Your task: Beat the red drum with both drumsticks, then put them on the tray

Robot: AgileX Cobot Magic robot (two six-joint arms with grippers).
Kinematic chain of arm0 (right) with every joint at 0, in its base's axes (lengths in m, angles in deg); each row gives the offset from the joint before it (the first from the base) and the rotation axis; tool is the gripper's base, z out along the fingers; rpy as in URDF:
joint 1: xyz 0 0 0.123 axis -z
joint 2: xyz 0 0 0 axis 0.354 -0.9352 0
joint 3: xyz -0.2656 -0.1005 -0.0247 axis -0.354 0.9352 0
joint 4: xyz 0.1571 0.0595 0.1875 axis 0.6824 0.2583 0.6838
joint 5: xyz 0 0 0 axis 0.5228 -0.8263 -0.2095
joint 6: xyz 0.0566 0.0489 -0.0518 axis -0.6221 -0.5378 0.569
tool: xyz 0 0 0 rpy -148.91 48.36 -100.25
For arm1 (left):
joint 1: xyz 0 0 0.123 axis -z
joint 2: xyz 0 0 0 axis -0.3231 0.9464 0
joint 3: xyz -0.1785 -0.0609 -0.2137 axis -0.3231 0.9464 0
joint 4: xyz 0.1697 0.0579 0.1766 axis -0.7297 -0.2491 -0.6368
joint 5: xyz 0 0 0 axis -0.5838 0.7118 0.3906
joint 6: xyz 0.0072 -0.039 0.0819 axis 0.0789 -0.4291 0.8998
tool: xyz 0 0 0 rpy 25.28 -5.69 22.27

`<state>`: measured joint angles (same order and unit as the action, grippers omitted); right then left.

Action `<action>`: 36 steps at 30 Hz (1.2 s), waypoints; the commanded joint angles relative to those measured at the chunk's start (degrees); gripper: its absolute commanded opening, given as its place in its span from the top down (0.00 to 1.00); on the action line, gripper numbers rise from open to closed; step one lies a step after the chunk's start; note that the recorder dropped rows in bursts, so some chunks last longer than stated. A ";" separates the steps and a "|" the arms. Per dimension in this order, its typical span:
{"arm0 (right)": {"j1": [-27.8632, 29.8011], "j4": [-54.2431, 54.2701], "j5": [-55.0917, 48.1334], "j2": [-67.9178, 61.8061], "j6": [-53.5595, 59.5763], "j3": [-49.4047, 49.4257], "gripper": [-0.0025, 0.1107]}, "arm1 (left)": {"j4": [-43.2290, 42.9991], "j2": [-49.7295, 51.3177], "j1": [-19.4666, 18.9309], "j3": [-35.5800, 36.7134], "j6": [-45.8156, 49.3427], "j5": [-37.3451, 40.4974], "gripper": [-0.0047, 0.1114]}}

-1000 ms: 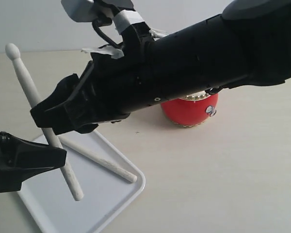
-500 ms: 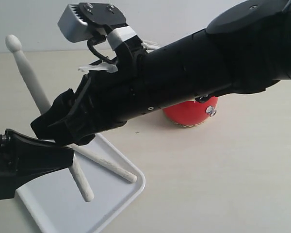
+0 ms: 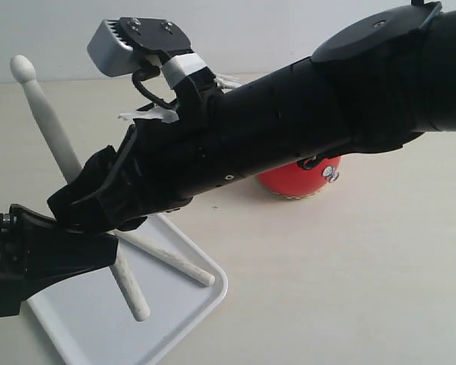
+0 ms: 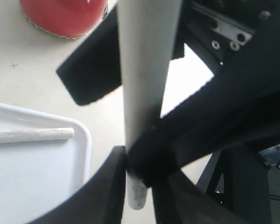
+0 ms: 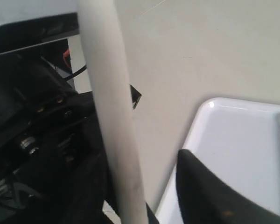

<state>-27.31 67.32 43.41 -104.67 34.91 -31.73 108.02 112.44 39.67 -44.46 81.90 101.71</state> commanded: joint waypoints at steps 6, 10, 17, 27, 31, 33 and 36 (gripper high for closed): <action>0.06 0.40 -2.81 -0.07 0.72 0.18 0.94 | 1.01 0.18 -0.16 0.00 0.34 -0.42 0.96; 0.06 0.40 -2.21 -0.07 0.72 0.18 0.98 | 1.01 0.18 -0.16 0.00 0.34 -0.42 0.96; 0.06 0.40 -0.63 -0.07 0.20 0.06 0.98 | -0.73 0.18 -0.16 0.00 0.74 1.13 0.76; 2.26 -0.56 2.19 -0.07 -2.63 0.06 0.98 | -4.11 -0.89 -0.16 -2.50 -1.07 1.43 0.45; 6.67 -0.56 2.19 1.08 -4.48 0.06 0.98 | -9.79 -2.28 -0.16 -5.58 -6.00 1.43 0.45; 8.85 -0.56 2.04 1.89 -4.72 0.06 0.98 | -14.34 -2.96 -0.16 -6.75 -9.93 1.43 0.45; 11.10 -2.98 1.74 3.19 -7.05 0.06 0.98 | -19.22 -4.68 -0.16 -7.31 -13.32 1.43 0.49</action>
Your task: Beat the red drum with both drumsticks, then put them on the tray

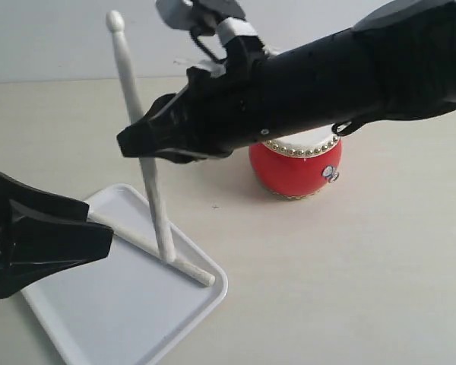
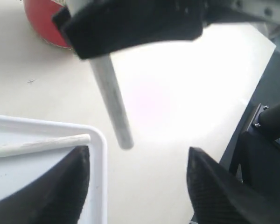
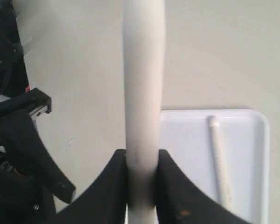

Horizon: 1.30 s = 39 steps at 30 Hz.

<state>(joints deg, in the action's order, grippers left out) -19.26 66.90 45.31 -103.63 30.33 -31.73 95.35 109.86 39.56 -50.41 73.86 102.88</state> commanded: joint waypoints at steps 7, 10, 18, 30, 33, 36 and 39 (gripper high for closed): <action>4.34 -21.79 -0.23 1.00 -18.89 0.06 0.98 | -9.15 -9.03 -0.05 -1.35 -6.03 -1.39 0.83; 3.50 -31.79 -1.43 0.77 -26.16 0.06 0.98 | -13.02 -12.98 -0.05 -1.35 -9.71 -5.45 0.96; -0.43 -51.31 -7.54 -1.42 -40.74 -3.71 0.98 | -31.59 -23.21 -0.17 -1.35 -28.33 -20.27 0.96; -12.47 -69.64 -30.26 -25.35 -52.50 -35.79 0.98 | -86.73 -41.14 -0.17 0.07 -81.21 -9.83 0.96; -15.65 -71.68 -34.66 -31.08 -53.05 -42.18 0.98 | -94.29 -46.14 -0.17 0.07 -86.14 -4.19 0.96; -16.69 -72.47 -35.32 -35.89 -55.06 -48.72 0.98 | -99.02 -49.33 -0.17 0.48 -88.23 1.54 0.96; -16.69 -72.45 -35.32 -40.68 -57.92 -54.95 0.98 | -98.65 -50.17 -0.17 3.80 -90.62 1.43 0.96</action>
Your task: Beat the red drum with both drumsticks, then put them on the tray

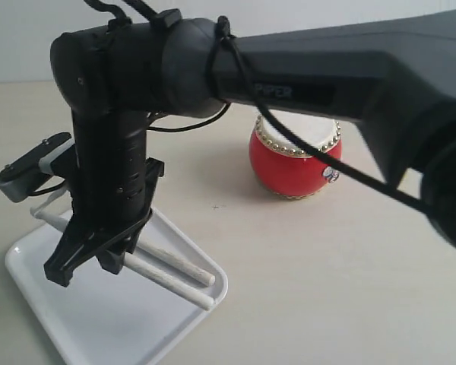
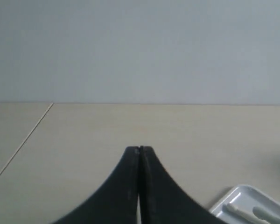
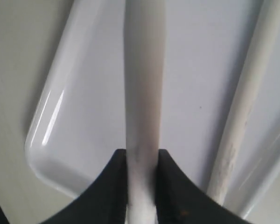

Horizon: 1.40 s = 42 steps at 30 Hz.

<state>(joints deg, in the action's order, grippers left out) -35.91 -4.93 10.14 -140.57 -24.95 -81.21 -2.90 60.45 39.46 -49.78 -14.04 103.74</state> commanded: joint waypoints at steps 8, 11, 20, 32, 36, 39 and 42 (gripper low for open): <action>-0.03 -1.99 -0.14 -6.91 -3.76 -9.60 0.98 | -0.67 -0.77 -0.07 3.12 -2.72 -0.62 0.96; -0.03 -2.32 -0.14 -7.57 -3.89 -9.60 0.98 | -0.67 -0.77 -0.07 3.12 -2.72 -0.62 0.96; -0.03 -4.91 -0.14 -8.11 -2.57 -9.60 0.98 | -0.55 -0.77 -0.07 3.17 -2.72 -0.62 0.96; -0.69 -6.24 -0.14 -8.62 -2.57 -9.60 0.98 | -0.55 -0.77 -0.07 3.17 -2.72 -0.62 0.96; -0.68 -6.82 -0.14 -9.10 -2.57 -9.60 0.98 | -0.55 -0.77 -0.07 3.17 -2.72 -0.62 0.96; -0.68 -6.47 -0.14 -9.83 -2.57 -9.60 0.98 | -0.55 -0.77 -0.07 3.33 -2.72 -0.62 0.96; -0.68 -6.47 -0.14 -10.68 -2.57 -9.60 0.98 | -0.55 -0.77 -0.07 3.33 -2.72 -0.62 0.96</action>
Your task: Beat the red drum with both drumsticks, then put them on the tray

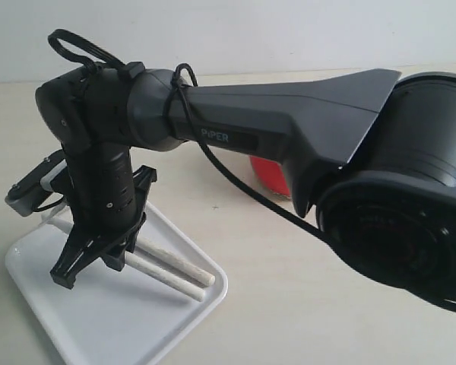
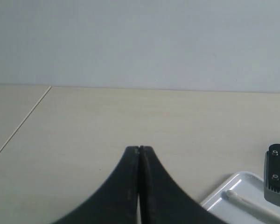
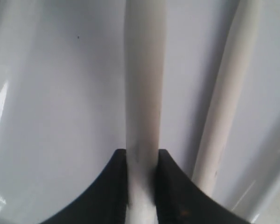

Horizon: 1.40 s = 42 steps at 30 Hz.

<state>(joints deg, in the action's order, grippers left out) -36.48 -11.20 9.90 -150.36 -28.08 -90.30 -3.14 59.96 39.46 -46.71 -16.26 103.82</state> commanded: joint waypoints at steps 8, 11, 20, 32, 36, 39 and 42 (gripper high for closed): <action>-0.11 2.05 0.09 -1.09 0.56 -0.51 0.81 | -0.31 -0.28 -0.07 0.23 -0.50 -0.90 0.96; -0.11 2.05 0.09 -1.09 0.56 -0.51 0.73 | -0.31 -0.28 -0.07 0.23 -0.50 -0.90 0.96; 0.01 -3.87 0.09 5.86 -4.02 -0.72 0.92 | -0.13 -0.28 -0.07 0.23 -0.90 -0.90 0.96; 1.71 -10.60 9.63 41.19 -9.05 23.95 0.98 | 21.87 8.72 -0.07 3.49 8.98 -18.73 0.96; 2.06 -14.92 18.98 58.57 -14.32 42.59 0.98 | 22.19 12.68 -0.07 3.37 8.98 -26.37 0.96; 2.06 -22.09 27.64 71.79 -21.08 56.96 0.98 | 22.31 15.27 -0.07 3.37 8.98 -31.89 0.96; 2.06 -34.78 38.99 84.95 -36.20 72.00 0.98 | 22.31 18.33 -0.07 3.37 8.83 -32.44 0.96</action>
<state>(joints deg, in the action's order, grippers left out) -34.79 -35.33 38.97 -75.27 -52.48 -29.10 18.59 75.64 39.46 -43.38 -7.65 73.70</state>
